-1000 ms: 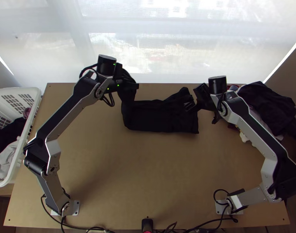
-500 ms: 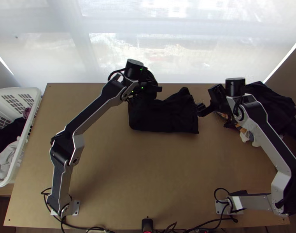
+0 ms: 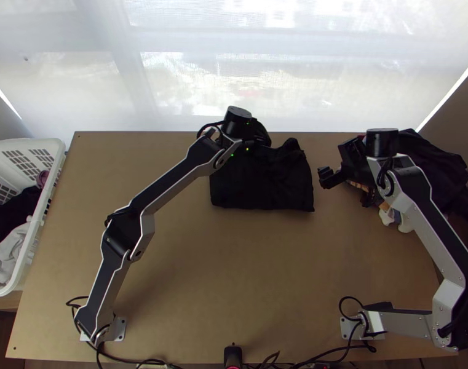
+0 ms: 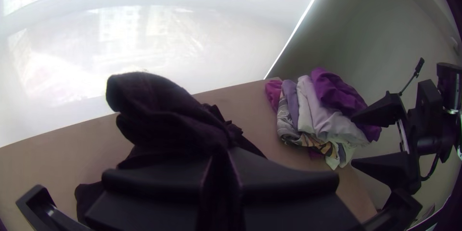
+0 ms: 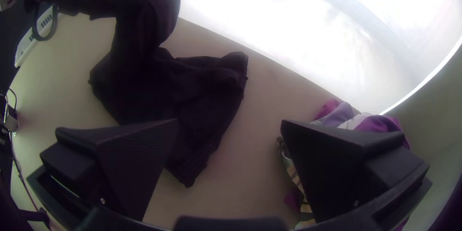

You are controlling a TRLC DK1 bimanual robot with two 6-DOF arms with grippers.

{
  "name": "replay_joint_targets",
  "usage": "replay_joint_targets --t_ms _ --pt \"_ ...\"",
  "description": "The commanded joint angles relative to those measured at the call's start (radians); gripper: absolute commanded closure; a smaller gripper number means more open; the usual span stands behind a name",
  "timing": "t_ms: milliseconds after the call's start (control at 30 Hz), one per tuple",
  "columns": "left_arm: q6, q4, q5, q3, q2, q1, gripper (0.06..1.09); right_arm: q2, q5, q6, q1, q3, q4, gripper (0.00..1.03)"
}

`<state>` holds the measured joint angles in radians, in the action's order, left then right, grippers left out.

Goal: Fold the t-shirt

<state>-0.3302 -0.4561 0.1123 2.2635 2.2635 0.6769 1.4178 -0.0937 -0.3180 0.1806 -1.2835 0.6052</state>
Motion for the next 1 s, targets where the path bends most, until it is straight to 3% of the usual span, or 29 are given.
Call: replay_joint_targets --t_ms 0,600,633,733,767,967 --pt "-0.007 0.03 0.003 0.008 0.044 0.041 1.05 -0.013 0.002 -0.006 -0.006 0.015 0.007 0.05" --pt "-0.032 0.135 0.003 0.025 0.12 0.092 1.05 -0.037 0.002 0.0 0.0 0.044 0.036 0.05" --pt "-0.035 0.145 0.003 0.025 0.12 0.098 0.97 -0.039 0.002 -0.001 0.0 0.047 0.036 0.05" --pt "-0.061 0.151 0.0 0.025 0.125 0.115 0.24 -0.039 0.002 -0.001 0.002 0.058 0.036 0.05" --pt "-0.069 0.14 -0.003 0.025 0.122 0.115 0.09 -0.04 0.002 -0.001 0.002 0.058 0.036 0.05" --pt "-0.079 0.005 -0.005 0.014 0.047 0.047 0.1 -0.04 0.002 -0.004 0.0 0.073 0.034 0.05"
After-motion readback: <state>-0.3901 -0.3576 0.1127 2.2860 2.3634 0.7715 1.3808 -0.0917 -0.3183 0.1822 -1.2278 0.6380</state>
